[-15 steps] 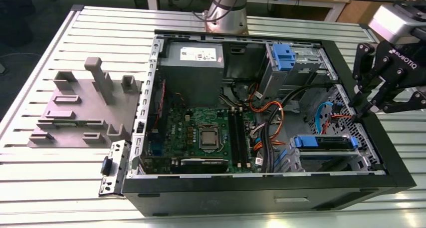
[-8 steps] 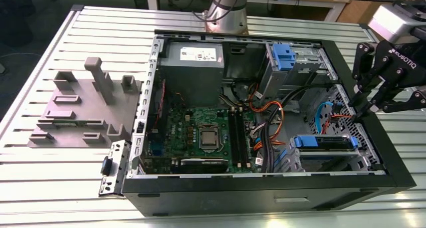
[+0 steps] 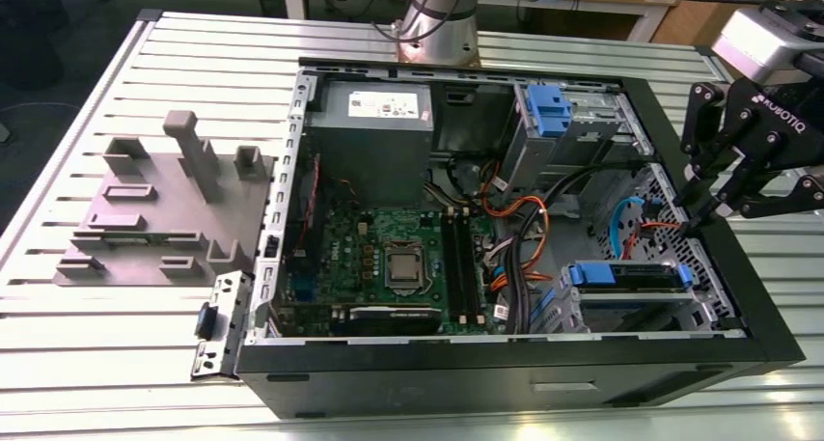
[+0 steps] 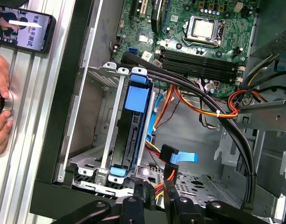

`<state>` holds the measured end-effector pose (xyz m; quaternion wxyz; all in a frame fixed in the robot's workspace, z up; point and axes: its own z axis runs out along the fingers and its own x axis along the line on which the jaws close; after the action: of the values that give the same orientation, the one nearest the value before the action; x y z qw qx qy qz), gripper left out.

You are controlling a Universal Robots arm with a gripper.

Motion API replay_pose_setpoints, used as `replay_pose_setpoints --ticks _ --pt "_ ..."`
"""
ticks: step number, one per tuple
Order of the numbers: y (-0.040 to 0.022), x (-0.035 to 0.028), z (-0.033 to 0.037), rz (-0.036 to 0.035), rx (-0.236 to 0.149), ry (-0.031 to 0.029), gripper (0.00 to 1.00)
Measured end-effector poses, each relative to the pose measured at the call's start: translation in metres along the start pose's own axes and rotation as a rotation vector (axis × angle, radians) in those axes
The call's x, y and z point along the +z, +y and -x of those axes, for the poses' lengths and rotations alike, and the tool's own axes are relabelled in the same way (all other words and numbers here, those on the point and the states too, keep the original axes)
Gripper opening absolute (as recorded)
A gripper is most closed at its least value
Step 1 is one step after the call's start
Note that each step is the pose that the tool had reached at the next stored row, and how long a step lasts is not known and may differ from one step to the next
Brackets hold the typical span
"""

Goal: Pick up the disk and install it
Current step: 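Insert the first disk wire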

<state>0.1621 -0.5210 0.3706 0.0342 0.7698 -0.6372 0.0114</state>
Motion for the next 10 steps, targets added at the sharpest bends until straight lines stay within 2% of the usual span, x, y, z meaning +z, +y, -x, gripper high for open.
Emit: replay_pose_setpoints --ticks 2,5,7,8,10 --pt "-0.0001 0.0001 0.0000 -0.0006 -0.011 0.0004 0.31" --pt "-0.0001 0.0007 0.0000 -0.0034 -0.058 0.0027 0.31" --pt "-0.0001 0.0015 0.0001 -0.0030 -0.072 0.0054 0.31" --pt "-0.0003 0.0021 0.0001 -0.0006 -0.075 0.0082 0.31" --pt "-0.0013 0.0035 0.0004 0.0096 -0.076 0.0144 0.31"
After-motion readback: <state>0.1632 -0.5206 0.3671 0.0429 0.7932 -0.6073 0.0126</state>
